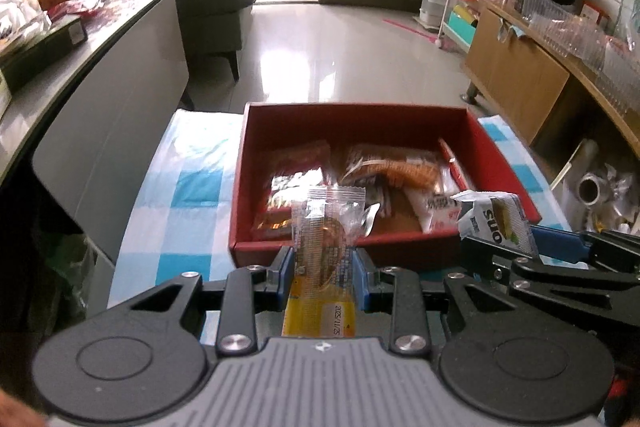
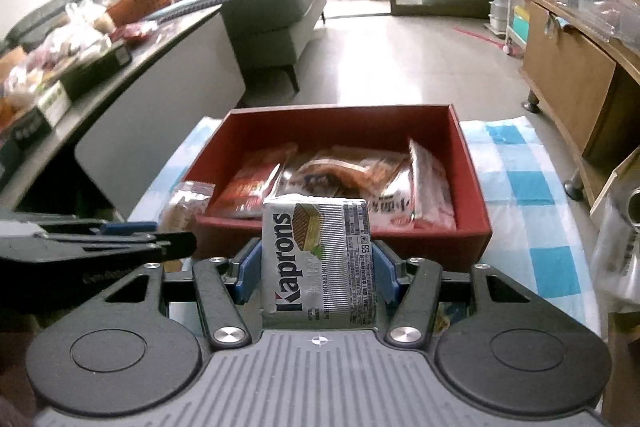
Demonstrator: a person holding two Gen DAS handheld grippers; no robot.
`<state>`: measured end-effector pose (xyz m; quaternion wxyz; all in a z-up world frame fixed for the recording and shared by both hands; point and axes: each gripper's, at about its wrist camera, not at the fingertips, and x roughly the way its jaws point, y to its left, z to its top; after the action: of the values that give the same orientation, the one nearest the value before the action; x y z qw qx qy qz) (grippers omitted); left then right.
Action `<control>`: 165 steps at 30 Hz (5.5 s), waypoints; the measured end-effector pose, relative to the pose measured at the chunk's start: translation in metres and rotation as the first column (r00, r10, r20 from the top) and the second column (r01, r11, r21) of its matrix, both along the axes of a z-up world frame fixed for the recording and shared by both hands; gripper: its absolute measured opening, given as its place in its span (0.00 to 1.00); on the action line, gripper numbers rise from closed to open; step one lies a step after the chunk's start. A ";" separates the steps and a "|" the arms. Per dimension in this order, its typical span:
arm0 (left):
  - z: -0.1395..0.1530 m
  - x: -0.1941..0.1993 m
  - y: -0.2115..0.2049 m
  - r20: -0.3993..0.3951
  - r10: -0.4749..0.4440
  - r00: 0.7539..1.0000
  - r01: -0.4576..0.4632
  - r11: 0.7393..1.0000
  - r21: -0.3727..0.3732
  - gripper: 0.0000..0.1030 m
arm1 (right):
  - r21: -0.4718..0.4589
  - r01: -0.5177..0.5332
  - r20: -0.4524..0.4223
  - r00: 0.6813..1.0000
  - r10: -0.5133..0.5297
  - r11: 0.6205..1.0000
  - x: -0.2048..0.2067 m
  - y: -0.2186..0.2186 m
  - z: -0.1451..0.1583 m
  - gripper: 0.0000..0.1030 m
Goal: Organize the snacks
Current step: 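Lift both held packs and carry them over the red box, then lower the yellow pack into the box with left tool while right releases Kaprons pack, then move left tool to blue sausage pack while right moves to red Trolli bag, then grasp the blue sausage pack with left tool while right grasps red Trolli bag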
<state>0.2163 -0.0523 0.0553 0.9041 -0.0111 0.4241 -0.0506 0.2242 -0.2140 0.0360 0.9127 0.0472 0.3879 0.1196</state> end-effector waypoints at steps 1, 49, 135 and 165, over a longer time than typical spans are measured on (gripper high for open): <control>0.001 0.002 -0.003 0.007 -0.003 1.000 0.003 1.000 0.003 0.25 | 0.004 0.007 0.006 1.000 -0.008 1.000 0.001 -0.002 0.001 0.63; -0.023 0.089 -0.020 0.003 0.044 0.999 -0.044 0.998 0.046 0.25 | -0.028 0.104 -0.042 0.994 -0.105 0.994 0.083 -0.017 -0.032 0.63; -0.074 -0.055 -0.086 -0.267 -0.039 0.963 0.039 0.999 -0.007 0.49 | -0.159 0.194 -0.284 0.930 -0.233 0.968 -0.038 -0.121 -0.081 0.77; -0.079 -0.061 -0.056 -0.317 -0.070 0.946 0.017 0.986 -0.168 0.48 | -0.232 0.058 -0.303 0.944 -0.129 0.971 -0.055 -0.054 -0.081 0.62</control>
<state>0.1557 -0.1081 -0.0232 0.8175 -0.0837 0.5605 -0.1027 0.1691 -0.2682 -0.0454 0.8431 -0.0170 0.5369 0.0231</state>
